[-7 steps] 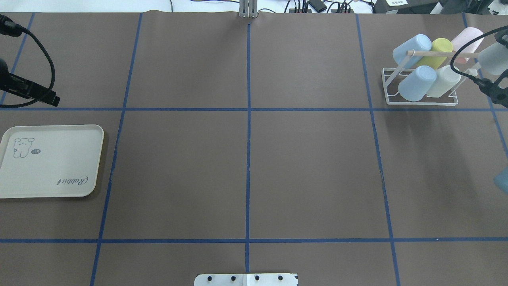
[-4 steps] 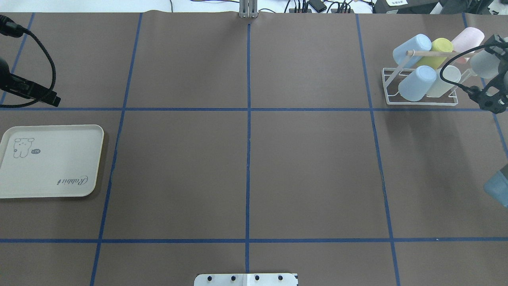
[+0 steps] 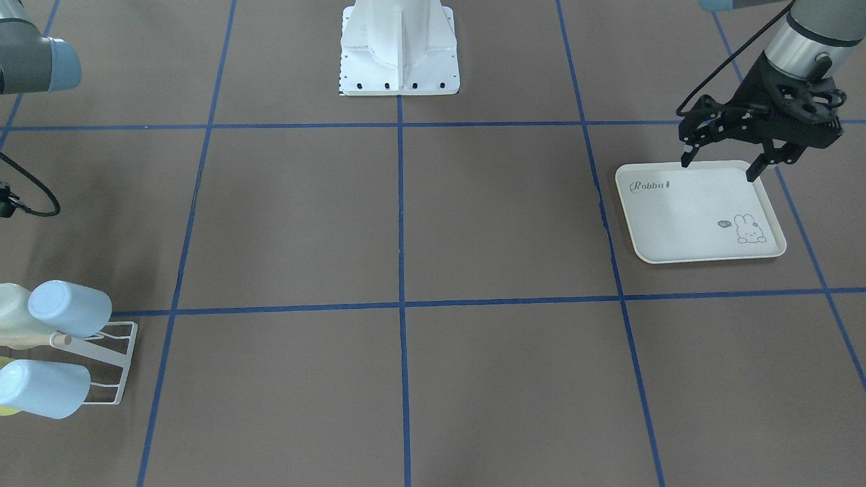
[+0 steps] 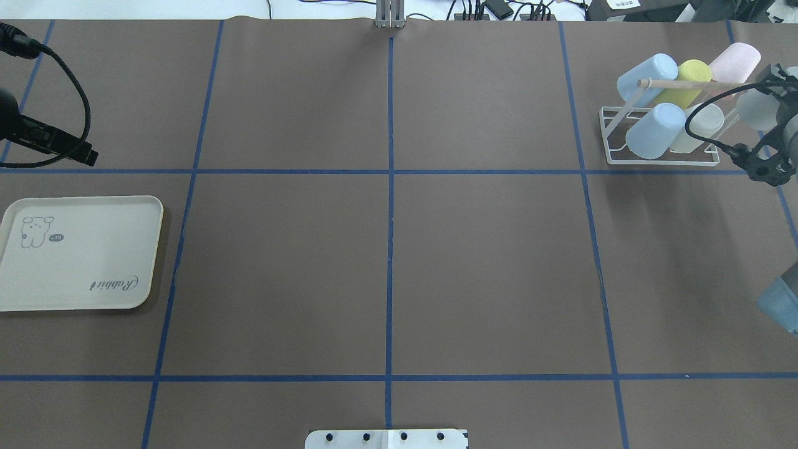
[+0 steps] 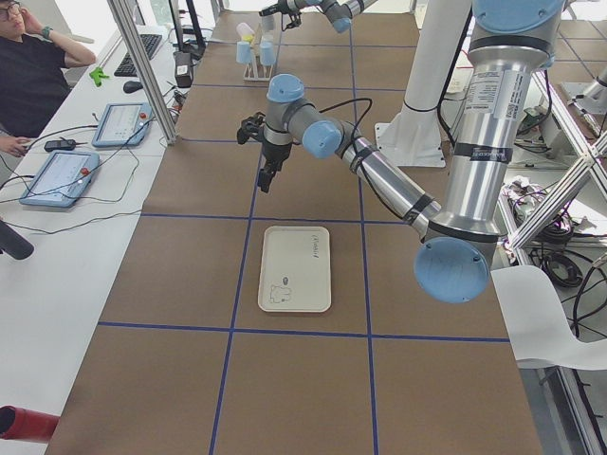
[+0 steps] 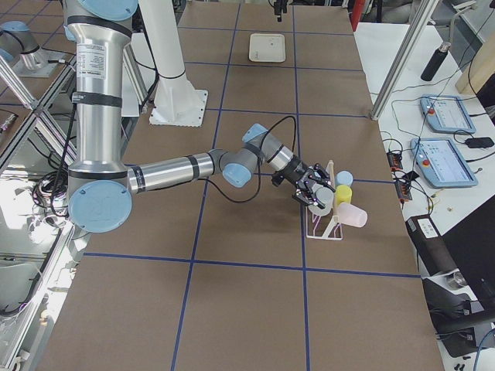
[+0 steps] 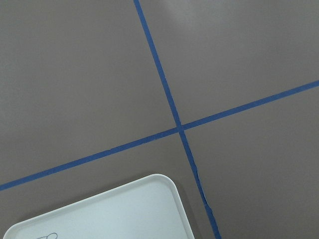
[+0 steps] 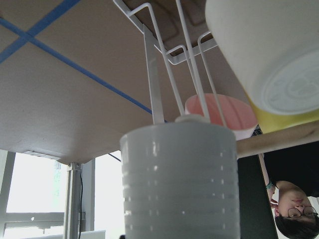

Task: Transfer IKEA cup to right arm and place on rack

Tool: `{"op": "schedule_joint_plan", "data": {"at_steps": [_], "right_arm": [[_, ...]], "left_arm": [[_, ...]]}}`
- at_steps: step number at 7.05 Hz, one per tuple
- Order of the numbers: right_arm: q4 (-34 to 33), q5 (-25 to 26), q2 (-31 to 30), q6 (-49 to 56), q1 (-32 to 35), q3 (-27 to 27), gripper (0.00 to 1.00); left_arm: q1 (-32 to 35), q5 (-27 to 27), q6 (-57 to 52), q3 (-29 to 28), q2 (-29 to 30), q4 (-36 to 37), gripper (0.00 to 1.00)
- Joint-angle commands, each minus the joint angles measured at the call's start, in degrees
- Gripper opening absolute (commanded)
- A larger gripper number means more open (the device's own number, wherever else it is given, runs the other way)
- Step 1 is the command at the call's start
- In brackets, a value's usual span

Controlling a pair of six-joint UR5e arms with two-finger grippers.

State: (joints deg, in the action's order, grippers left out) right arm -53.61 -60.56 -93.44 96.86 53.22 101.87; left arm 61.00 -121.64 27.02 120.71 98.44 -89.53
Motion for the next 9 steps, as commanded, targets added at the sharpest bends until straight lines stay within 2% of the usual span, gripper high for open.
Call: {"op": "schedule_joint_plan", "data": {"at_steps": [1, 9], "right_arm": [[-0.09, 0.17, -0.08, -0.09, -0.84, -0.35, 0.06], [0.09, 1.93, 1.06, -0.01, -2.24, -3.69, 0.13]], "left_arm": [[0.0, 0.0, 0.05, -0.03, 0.0, -0.03, 1.0], [0.0, 0.0, 0.05, -0.21, 0.0, -0.03, 1.0]]}}
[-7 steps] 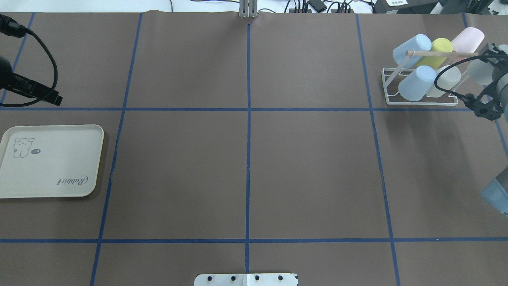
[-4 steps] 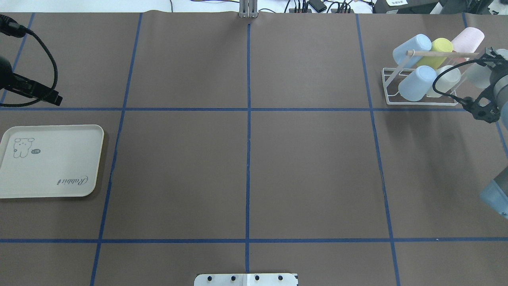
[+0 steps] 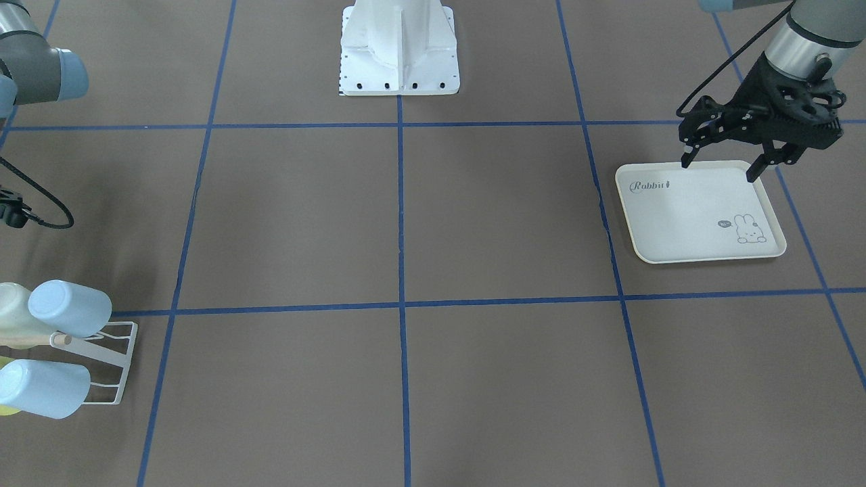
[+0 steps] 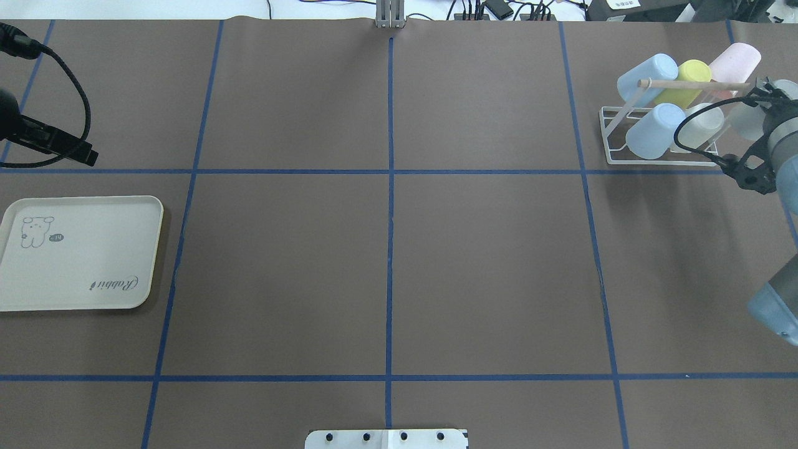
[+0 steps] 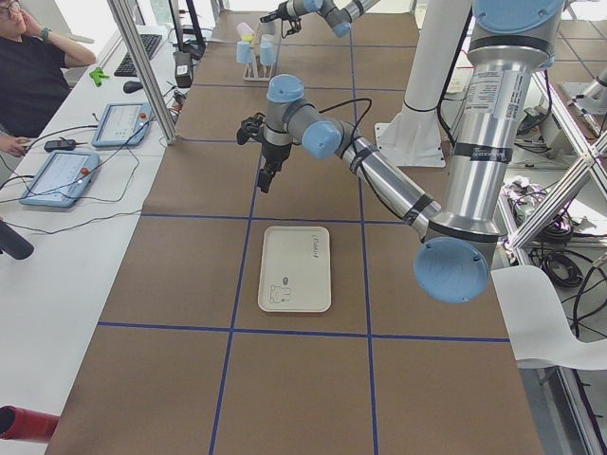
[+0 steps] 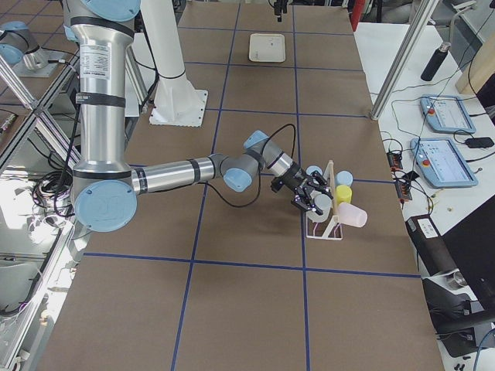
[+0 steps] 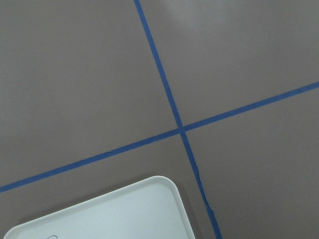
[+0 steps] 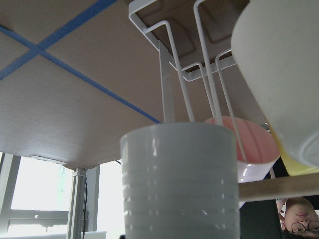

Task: Transfer IKEA cup to right arm and place on rack

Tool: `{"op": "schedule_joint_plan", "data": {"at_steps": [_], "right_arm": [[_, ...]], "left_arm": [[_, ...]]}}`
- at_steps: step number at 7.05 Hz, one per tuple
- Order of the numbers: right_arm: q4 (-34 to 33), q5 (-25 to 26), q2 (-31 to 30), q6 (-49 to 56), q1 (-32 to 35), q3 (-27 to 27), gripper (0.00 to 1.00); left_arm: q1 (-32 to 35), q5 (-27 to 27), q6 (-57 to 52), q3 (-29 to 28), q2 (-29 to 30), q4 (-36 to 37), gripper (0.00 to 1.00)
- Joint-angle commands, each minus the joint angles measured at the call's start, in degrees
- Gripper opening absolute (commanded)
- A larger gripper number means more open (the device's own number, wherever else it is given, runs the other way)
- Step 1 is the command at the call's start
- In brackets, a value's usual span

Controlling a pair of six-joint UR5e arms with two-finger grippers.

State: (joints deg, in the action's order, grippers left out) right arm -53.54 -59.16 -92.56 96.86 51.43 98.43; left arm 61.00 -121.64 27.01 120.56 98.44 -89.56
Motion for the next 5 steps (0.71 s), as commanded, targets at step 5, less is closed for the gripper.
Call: {"op": "schedule_joint_plan", "data": {"at_steps": [5], "right_arm": [[0.1, 2.12, 0.19, -0.09, -2.21, -1.04, 0.27]], "left_arm": [[0.0, 0.0, 0.06, 0.03, 0.0, 0.0, 1.0]]}}
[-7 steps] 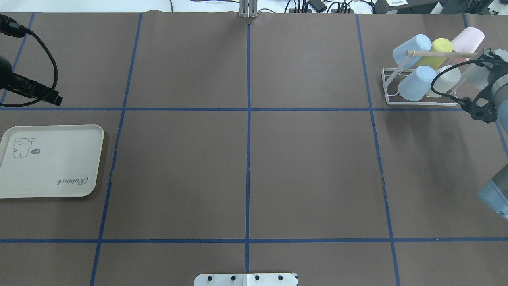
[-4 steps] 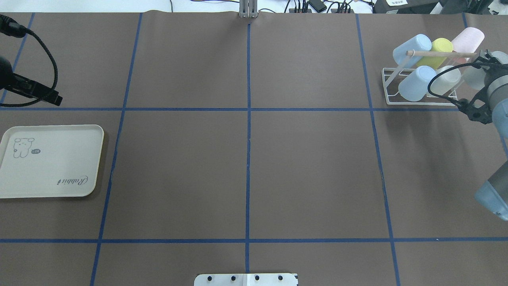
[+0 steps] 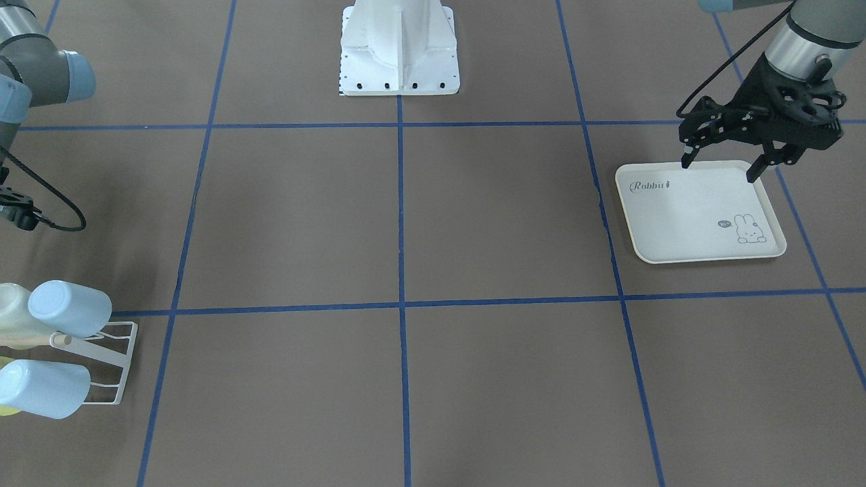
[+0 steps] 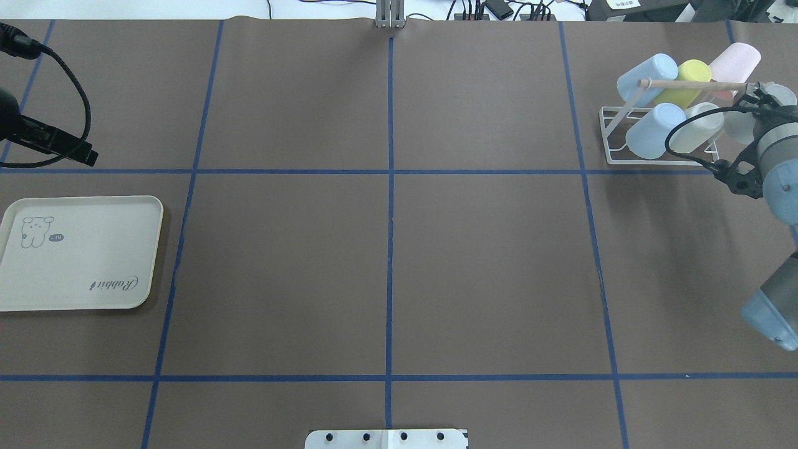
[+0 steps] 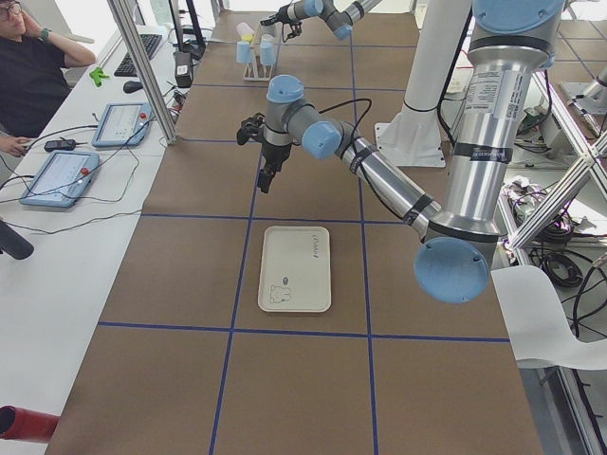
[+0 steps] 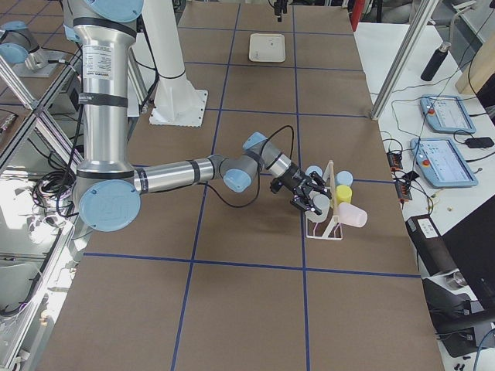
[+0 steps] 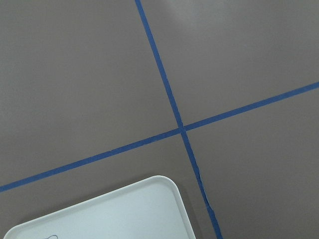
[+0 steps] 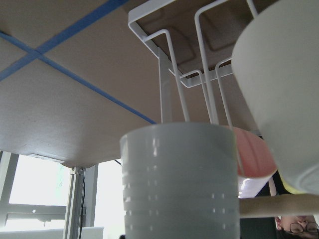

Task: Transfer IKEA cup to right arm and place on rack

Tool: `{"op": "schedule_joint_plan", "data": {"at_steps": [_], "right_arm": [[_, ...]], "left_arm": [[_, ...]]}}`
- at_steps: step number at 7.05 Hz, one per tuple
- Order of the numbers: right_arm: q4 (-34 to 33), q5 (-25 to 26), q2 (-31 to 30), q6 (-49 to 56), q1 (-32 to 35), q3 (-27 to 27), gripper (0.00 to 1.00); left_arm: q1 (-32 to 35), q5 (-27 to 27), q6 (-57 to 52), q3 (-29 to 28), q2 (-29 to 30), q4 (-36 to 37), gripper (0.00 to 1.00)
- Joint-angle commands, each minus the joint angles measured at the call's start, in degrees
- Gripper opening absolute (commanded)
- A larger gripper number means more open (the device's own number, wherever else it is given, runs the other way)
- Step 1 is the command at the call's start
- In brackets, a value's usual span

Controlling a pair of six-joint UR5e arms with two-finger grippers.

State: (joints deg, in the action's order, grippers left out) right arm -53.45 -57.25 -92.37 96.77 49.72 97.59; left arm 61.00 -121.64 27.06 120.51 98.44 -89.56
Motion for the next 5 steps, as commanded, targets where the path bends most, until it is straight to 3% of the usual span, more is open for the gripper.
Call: {"op": "schedule_joint_plan", "data": {"at_steps": [1, 2, 5], "right_arm": [[-0.08, 1.34, 0.09, 0.09, -1.54, -0.82, 0.38], [-0.08, 3.35, 0.09, 0.09, -2.6, -1.0, 0.44], [0.18, 3.46, 0.0, 0.53, -2.7, -1.0, 0.76]], "left_arm": [[0.0, 0.0, 0.01, 0.07, 0.0, 0.0, 1.0], [0.0, 0.0, 0.01, -0.01, 0.0, 0.0, 1.0], [0.0, 0.0, 0.01, -0.01, 0.0, 0.0, 1.0]]}}
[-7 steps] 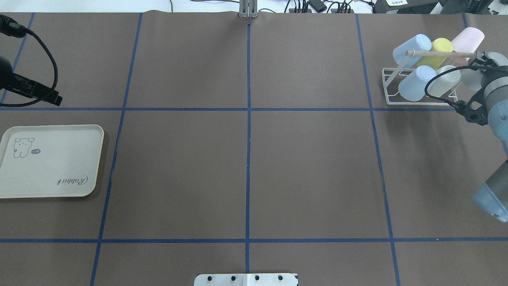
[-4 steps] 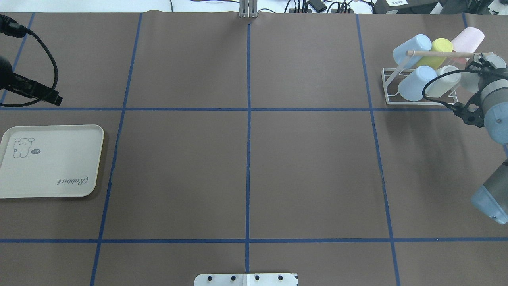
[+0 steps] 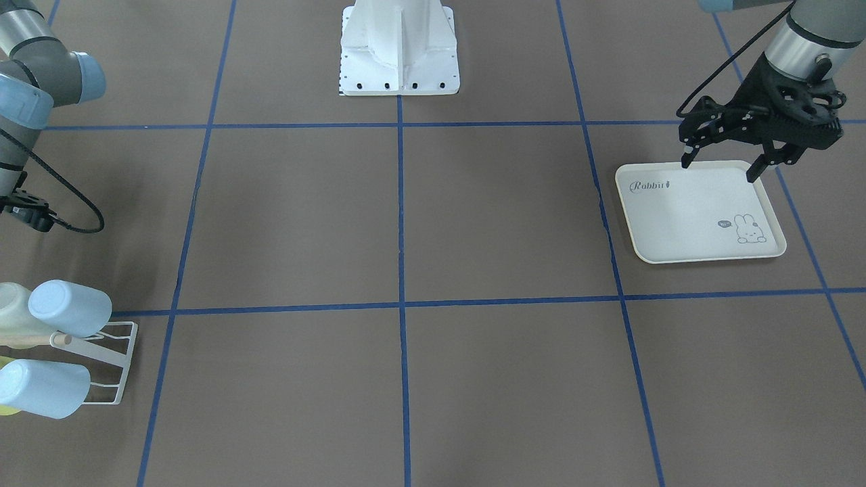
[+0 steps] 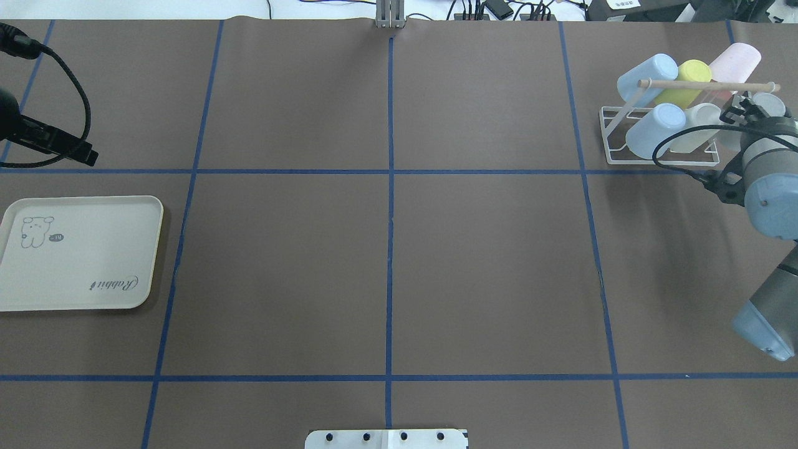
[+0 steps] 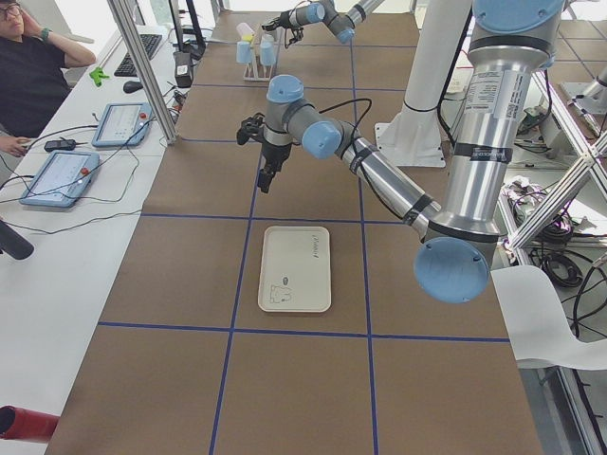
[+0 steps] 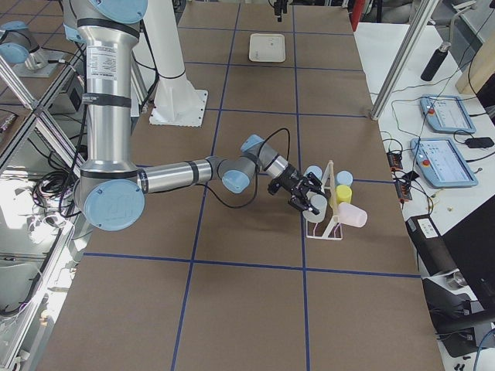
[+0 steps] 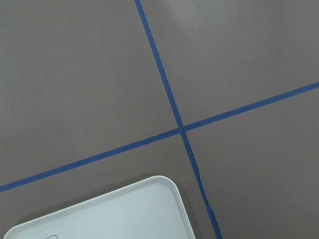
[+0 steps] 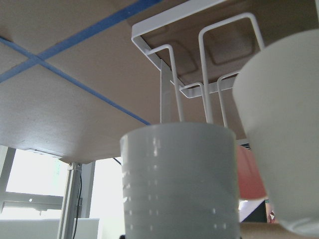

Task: Transfer IKEA cup to right arm and place on rack

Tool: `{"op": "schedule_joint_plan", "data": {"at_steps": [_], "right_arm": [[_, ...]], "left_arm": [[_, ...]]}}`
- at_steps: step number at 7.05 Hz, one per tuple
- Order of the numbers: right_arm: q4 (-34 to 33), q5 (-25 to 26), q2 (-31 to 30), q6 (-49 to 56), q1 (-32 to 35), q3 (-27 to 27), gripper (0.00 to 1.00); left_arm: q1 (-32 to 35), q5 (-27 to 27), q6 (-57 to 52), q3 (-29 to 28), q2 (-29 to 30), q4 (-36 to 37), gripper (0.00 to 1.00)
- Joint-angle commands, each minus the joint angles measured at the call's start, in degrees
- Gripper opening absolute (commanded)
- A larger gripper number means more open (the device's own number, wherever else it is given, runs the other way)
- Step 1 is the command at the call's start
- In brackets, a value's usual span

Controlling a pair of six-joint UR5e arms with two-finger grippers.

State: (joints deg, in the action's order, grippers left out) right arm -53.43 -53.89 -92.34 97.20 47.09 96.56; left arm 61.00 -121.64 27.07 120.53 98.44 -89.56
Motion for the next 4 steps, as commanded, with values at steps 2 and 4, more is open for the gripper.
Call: {"op": "schedule_joint_plan", "data": {"at_steps": [2, 4], "right_arm": [[0.17, 0.02, 0.05, 0.0, -0.06, -0.05, 0.81], [0.17, -0.25, 0.4, 0.18, -0.06, 0.56, 0.98]], "left_arm": [[0.0, 0.0, 0.0, -0.03, 0.0, 0.0, 1.0], [0.0, 0.0, 0.0, -0.03, 0.0, 0.0, 1.0]]}}
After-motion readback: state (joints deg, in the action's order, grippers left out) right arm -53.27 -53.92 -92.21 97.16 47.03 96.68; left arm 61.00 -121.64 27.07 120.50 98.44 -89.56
